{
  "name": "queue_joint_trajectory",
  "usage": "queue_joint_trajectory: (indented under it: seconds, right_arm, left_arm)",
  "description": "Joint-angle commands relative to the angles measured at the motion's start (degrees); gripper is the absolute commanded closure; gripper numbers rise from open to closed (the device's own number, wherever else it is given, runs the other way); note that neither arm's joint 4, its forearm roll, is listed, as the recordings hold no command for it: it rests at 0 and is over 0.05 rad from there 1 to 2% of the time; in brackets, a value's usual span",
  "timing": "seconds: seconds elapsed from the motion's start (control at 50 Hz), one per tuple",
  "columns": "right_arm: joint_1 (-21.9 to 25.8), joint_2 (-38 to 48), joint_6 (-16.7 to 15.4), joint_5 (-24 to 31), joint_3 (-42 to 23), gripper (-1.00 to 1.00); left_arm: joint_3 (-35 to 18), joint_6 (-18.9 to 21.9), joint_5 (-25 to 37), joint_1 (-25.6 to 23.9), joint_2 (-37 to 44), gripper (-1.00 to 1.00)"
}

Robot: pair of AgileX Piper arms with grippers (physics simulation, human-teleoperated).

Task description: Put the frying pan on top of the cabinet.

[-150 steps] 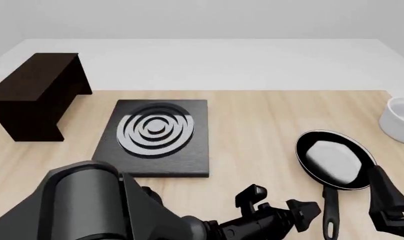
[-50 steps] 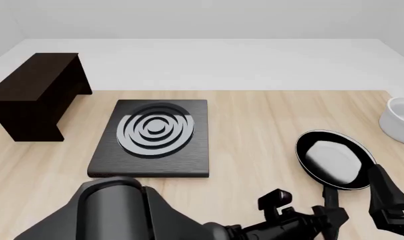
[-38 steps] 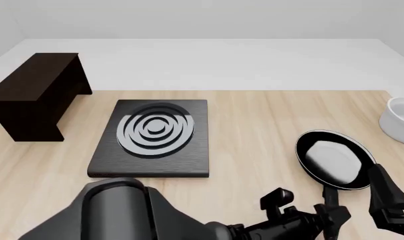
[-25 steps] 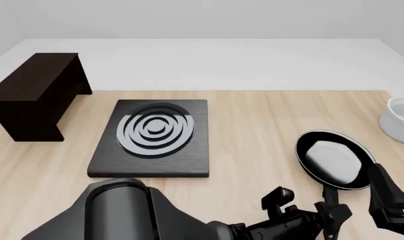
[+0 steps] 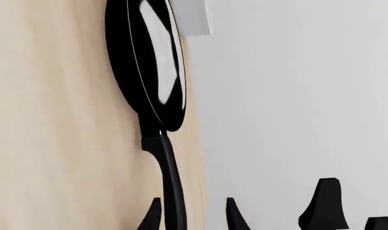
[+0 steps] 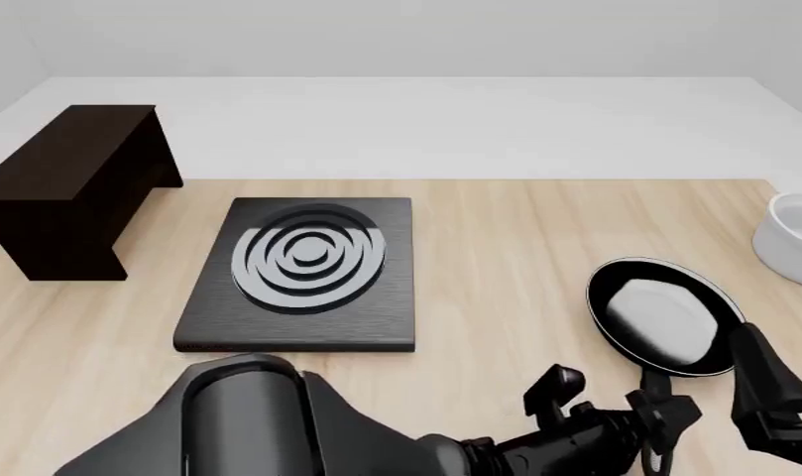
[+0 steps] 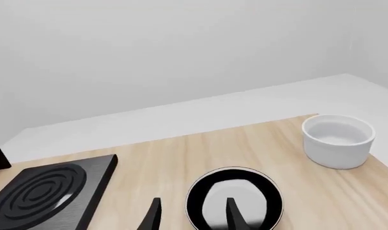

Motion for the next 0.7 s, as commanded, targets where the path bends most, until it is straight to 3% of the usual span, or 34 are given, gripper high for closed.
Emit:
queue_joint_trajectory:
  seconds: [0.02, 0.18, 0.2, 0.7]
  right_arm:
    - [-0.1, 0.5, 0.3, -0.5, 0.0, -1.00]
    - [-0.2, 0.5, 0.4, -0.4, 0.0, -1.00]
    - [-0.2, 0.5, 0.4, -0.5, 0.0, -1.00]
    - [0.0, -0.9, -0.1, 0.8, 0.0, -1.00]
  left_arm:
    - [-1.2, 1.0, 2.8, 1.0, 5.4, -1.00]
    - [-1.7, 2.8, 4.5, 1.7, 4.9, -1.00]
    - [-2.0, 3.4, 5.8, 2.1, 4.7, 1.00]
    - [1.9, 5.7, 4.1, 3.2, 0.1, 1.00]
